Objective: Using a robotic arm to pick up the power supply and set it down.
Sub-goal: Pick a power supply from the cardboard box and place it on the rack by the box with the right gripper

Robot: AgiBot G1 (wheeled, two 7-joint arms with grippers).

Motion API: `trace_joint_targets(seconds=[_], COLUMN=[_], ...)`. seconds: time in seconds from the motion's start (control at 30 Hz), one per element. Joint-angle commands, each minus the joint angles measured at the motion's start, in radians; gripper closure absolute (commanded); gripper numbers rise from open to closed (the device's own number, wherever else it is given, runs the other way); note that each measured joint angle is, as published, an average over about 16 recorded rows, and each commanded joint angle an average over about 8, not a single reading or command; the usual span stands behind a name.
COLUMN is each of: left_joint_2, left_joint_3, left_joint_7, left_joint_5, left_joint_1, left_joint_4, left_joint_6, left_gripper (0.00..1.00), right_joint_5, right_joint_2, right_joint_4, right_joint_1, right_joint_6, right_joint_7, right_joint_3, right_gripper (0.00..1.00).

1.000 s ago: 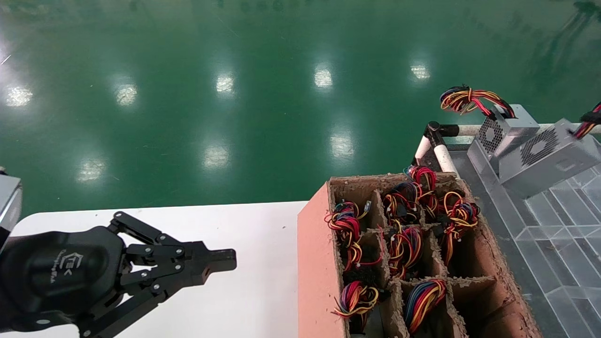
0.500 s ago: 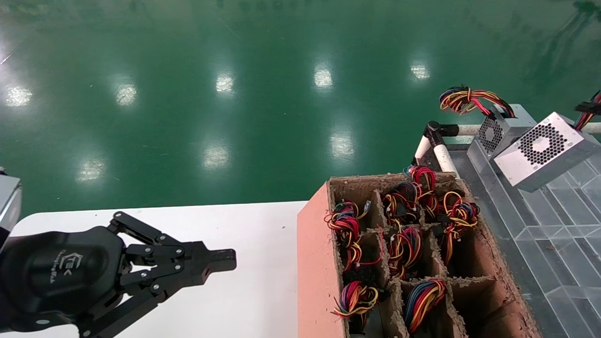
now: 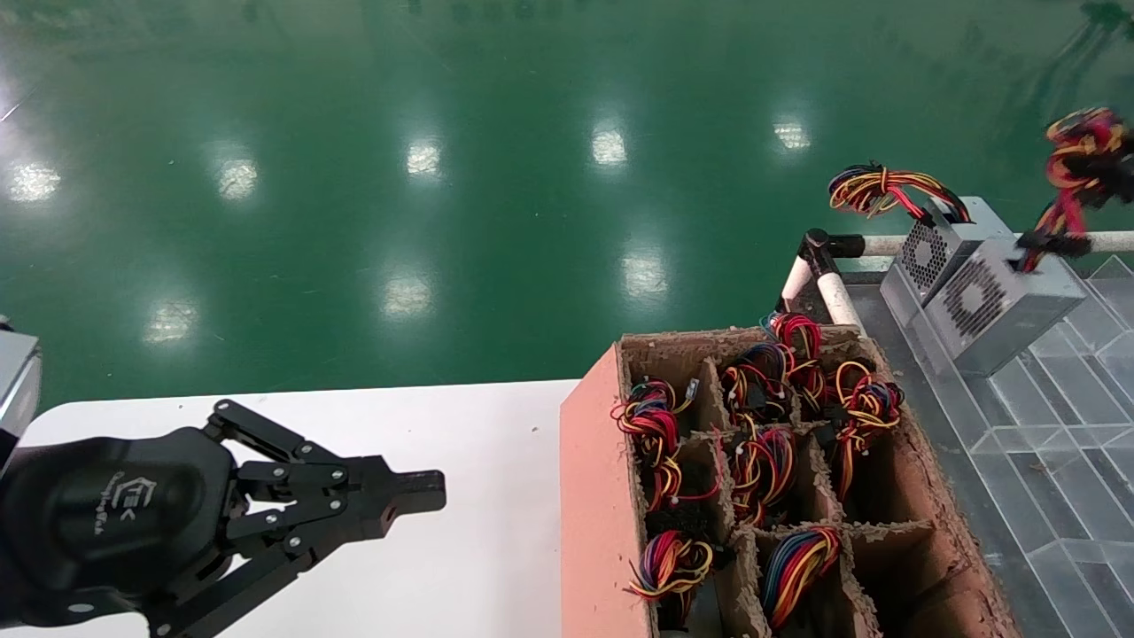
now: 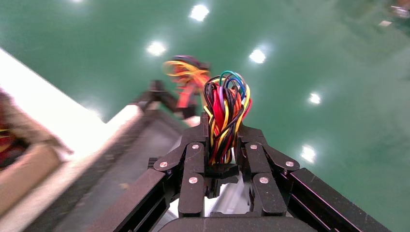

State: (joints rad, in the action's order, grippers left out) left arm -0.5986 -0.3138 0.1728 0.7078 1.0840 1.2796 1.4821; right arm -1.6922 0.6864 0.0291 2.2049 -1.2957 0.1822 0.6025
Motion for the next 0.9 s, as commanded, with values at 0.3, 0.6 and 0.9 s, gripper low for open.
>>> trace_joint_targets(seconds=[0.3,0.6,0.9], left_joint_2=[0.000,0.000,0.000], left_joint_3=[0.000,-0.001,-0.001], left_joint_7=[0.000,0.000,-0.001], left_joint_5=[0.000,0.000,-0.001], left_joint_1=[0.000,0.000,0.000], left_joint_4=[0.000,0.000,0.000], left_joint_6=[0.000,0.000,0.000], left_gripper=[1.00,1.00,1.00], right_joint_5=[-0.010,-0.014,0.002], right_joint_2=[0.007,0.019,0.010], right_joint_4=[-0.023,-0.034,-0.040], right_joint_1=[-0.021,-0.031,-0.026], right_joint_6=[-0.062,-0.010,-0.035], right_joint_7=[0.016,-0.003,-0.021], right_joint_3=[0.008,0.011,0.000], right_gripper=[1.00,0.84,0.00])
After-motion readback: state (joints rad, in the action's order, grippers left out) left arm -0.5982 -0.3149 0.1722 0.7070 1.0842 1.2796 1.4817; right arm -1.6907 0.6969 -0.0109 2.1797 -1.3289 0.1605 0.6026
